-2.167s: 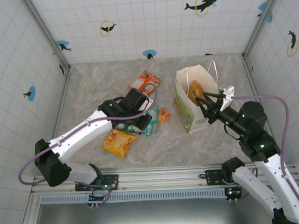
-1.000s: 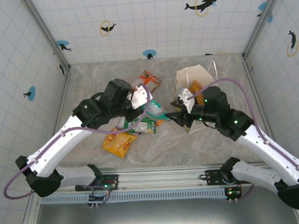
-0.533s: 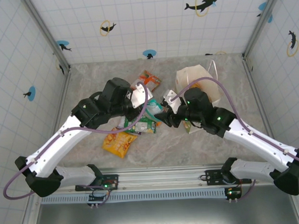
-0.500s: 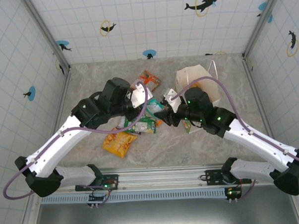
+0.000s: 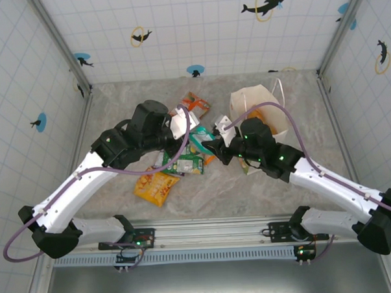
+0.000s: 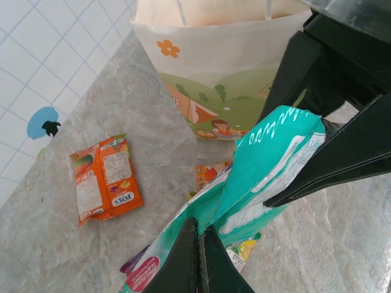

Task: Place the snacks into the paper bag

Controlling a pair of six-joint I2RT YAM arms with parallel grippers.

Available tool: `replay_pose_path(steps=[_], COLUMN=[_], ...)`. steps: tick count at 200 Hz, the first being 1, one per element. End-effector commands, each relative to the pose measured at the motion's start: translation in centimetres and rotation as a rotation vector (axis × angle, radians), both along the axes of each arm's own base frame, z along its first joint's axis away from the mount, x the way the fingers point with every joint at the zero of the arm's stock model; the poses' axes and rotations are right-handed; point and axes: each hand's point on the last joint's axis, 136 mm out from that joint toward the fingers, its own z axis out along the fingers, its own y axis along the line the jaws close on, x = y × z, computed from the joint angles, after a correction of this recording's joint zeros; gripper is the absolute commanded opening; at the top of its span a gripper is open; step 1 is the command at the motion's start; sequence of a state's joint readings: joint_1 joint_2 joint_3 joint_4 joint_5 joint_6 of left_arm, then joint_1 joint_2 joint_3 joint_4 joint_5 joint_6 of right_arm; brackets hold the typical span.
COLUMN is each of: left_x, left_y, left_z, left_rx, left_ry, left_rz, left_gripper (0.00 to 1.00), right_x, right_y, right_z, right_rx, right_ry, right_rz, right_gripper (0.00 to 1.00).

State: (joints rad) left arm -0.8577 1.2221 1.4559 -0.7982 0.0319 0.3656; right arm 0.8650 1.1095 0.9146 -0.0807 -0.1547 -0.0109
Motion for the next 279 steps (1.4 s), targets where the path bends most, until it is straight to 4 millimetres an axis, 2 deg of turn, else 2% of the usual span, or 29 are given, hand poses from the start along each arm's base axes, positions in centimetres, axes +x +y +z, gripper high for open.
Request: replay_pose_path(steps=[1,40,52,68,85,109,136,147,150,171,188,192,201,218,228,252,268,279], left_x=[0.6,1.3,1.4,2.0,2.9,4.2,5.6,6.1,6.1,6.5,6.3,6.2,6.2,6.1,6.3,6.4,6.4,6.5], left_y=[0.2,0.2,0.2,0.5,1.3,3.0,5.6,6.7,6.9,7.9,7.6,7.4,7.1,6.4,6.2,5.1,4.4,4.1], left_z=[3.1,3.2,3.0,2.4,1.8,1.7,1.2,0.7,0.7,-0.8,-2.0,-3.3,-4.2,-5.9,-6.2,-7.0,-7.5,-7.7], left_rx=[-0.077,-0.094,-0.116,-0.15,-0.196,-0.276,-0.402,-0.456,-0.474,-0.566,-0.599,-0.583,-0.576,-0.538,-0.528,-0.517,-0.508,-0.503], left_ry=[-0.07,-0.079,-0.08,-0.086,-0.086,-0.089,-0.044,-0.02,-0.014,0.049,0.093,0.114,0.141,0.184,0.195,0.232,0.257,0.266], left_rz=[0.041,0.081,0.096,0.15,0.246,0.403,0.567,0.636,0.649,0.734,0.735,0.738,0.731,0.72,0.723,0.691,0.673,0.668], left_gripper=[0.0,0.0,0.17,0.47,0.69,0.79,0.89,0.9,0.9,0.92,0.92,0.92,0.92,0.92,0.92,0.92,0.91,0.91], right_x=[0.0,-0.4,-0.3,-0.2,0.3,0.8,1.1,1.3,1.4,2.2,2.8,2.9,3.5,4.7,5.5,7.1,8.2,8.9], right_y=[-0.4,-0.9,-1.1,-1.6,-2.5,-3.6,-4.8,-5.3,-5.5,-7.0,-8.2,-8.4,-9.3,-11.0,-12.4,-15.7,-17.6,-18.5], right_z=[0.9,1.9,2.0,2.5,3.4,5.4,9.2,10.5,11.6,14.9,18.0,18.5,20.3,22.5,23.5,24.5,24.1,23.0], right_rx=[0.038,0.058,0.057,0.062,0.067,0.1,0.183,0.207,0.234,0.302,0.364,0.374,0.411,0.461,0.501,0.562,0.569,0.559], right_ry=[-0.046,-0.076,-0.082,-0.103,-0.135,-0.18,-0.266,-0.3,-0.325,-0.4,-0.455,-0.464,-0.488,-0.509,-0.513,-0.517,-0.501,-0.473], right_rz=[-0.014,-0.016,-0.026,-0.049,-0.094,-0.144,-0.193,-0.215,-0.226,-0.3,-0.341,-0.35,-0.383,-0.447,-0.5,-0.606,-0.667,-0.701], right_gripper=[0.25,0.17,0.16,0.15,0.12,0.11,0.1,0.1,0.1,0.1,0.1,0.1,0.1,0.1,0.1,0.1,0.1,0.1])
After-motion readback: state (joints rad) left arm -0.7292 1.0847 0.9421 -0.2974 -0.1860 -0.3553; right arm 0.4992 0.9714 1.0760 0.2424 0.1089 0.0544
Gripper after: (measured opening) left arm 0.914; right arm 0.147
